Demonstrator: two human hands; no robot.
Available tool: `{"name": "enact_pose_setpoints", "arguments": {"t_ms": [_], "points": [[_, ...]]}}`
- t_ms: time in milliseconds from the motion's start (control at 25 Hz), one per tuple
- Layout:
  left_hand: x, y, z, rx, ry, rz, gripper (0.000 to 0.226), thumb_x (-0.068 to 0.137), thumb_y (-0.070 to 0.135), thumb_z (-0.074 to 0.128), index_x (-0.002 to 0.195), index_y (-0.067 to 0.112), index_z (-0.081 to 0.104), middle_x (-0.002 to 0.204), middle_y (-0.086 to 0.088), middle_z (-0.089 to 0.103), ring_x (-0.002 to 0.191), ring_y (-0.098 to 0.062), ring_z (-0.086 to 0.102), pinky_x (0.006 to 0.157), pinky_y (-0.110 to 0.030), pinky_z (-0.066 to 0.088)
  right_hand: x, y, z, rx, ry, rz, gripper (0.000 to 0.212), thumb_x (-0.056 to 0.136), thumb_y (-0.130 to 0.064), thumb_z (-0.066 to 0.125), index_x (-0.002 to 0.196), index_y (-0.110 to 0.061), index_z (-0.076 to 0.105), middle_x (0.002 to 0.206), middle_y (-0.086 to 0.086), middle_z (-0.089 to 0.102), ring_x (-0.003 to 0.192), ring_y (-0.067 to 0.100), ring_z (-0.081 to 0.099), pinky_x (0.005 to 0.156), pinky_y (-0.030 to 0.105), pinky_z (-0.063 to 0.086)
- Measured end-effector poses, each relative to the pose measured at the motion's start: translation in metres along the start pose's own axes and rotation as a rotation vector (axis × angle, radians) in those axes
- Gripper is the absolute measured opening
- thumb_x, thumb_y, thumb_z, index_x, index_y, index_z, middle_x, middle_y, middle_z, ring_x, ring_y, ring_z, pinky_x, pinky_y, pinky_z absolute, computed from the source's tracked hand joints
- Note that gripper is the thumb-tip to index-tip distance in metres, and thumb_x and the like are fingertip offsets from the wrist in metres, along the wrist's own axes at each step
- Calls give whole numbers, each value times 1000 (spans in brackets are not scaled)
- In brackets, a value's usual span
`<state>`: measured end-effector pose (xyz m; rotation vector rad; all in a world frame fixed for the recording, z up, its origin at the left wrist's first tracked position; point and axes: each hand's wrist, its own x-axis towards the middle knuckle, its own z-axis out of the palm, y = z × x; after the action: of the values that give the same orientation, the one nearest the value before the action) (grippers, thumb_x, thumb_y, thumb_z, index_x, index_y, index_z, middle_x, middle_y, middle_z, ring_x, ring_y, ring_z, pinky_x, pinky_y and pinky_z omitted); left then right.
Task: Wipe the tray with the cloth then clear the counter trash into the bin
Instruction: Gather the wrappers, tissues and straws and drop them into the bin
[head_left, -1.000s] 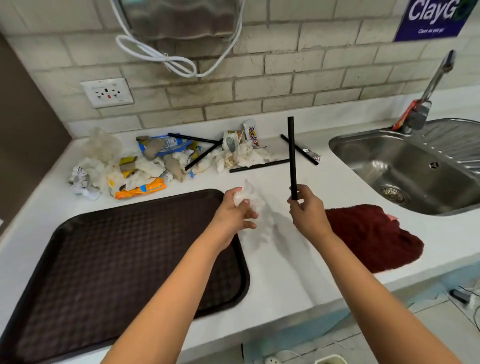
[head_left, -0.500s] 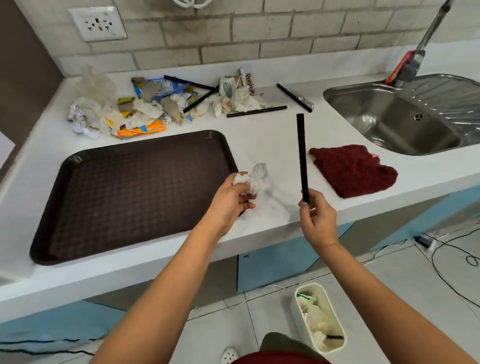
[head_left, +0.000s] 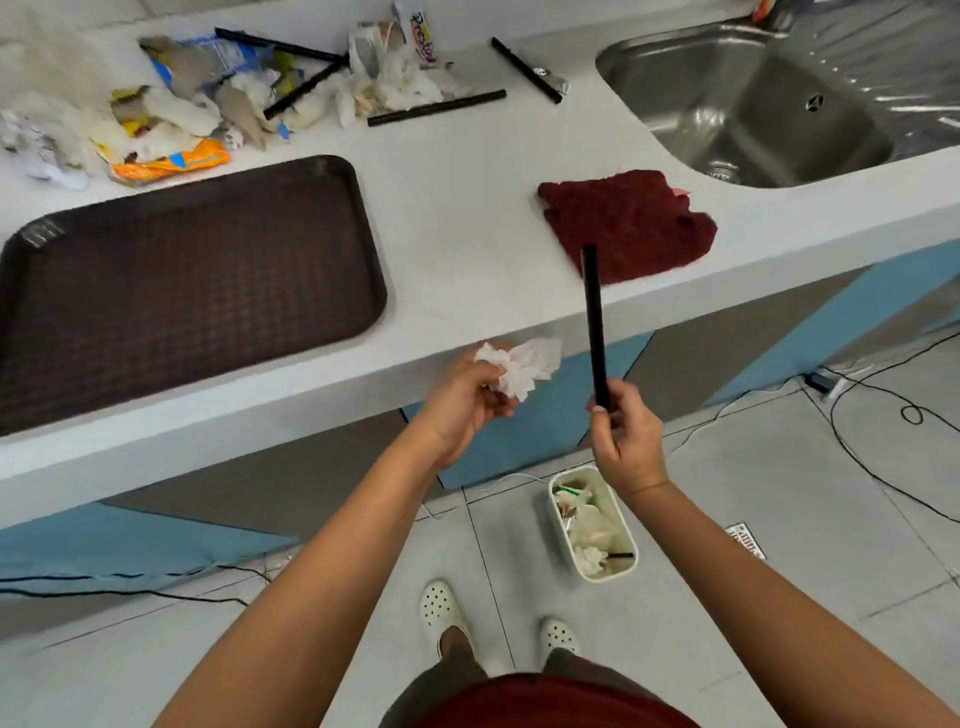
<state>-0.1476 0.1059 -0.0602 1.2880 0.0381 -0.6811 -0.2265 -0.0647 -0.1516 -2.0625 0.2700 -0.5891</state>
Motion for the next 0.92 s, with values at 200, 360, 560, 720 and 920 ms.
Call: {"name": "enact_pose_setpoints", "arguments": {"t_ms": [200, 360, 560, 720, 920], "points": [[9, -98, 59, 177, 131, -237, 20, 91, 3, 43, 110, 7, 42, 82, -8, 57, 56, -11, 57, 49, -20, 46, -88, 106, -82, -198, -209, 314, 26, 88, -2, 50, 113, -4, 56, 83, 6, 63, 72, 29, 61, 65, 37, 49], [13, -163, 69, 245, 204, -338, 17, 89, 6, 52, 104, 12, 50, 88, -6, 61, 67, -13, 57, 59, -23, 47, -152, 159, -124, -386, -266, 569, 28, 86, -7, 53, 113, -12, 60, 84, 13, 67, 64, 24, 55, 63, 26, 40], [27, -218, 65, 299, 219, -444, 26, 88, 1, 51, 109, 17, 50, 113, -12, 58, 86, -21, 58, 63, -26, 47, -194, 196, -123, -341, -405, 939, 29, 87, -8, 50, 114, -13, 60, 85, 10, 59, 57, 22, 52, 55, 24, 39], [50, -259, 57, 344, 231, -497, 28, 87, 0, 52, 114, 7, 49, 110, -12, 58, 83, -17, 60, 59, -22, 49, -205, 230, -95, -241, -430, 1159, 37, 87, 0, 48, 121, -8, 57, 99, 15, 58, 69, 25, 51, 56, 24, 38], [89, -310, 41, 447, 162, -519, 23, 86, 3, 58, 106, 11, 51, 108, -10, 58, 88, -18, 59, 61, -23, 47, -210, 279, -58, -194, -382, 1243, 48, 89, 1, 42, 131, -21, 51, 112, 18, 59, 68, 22, 54, 56, 23, 41]]}}
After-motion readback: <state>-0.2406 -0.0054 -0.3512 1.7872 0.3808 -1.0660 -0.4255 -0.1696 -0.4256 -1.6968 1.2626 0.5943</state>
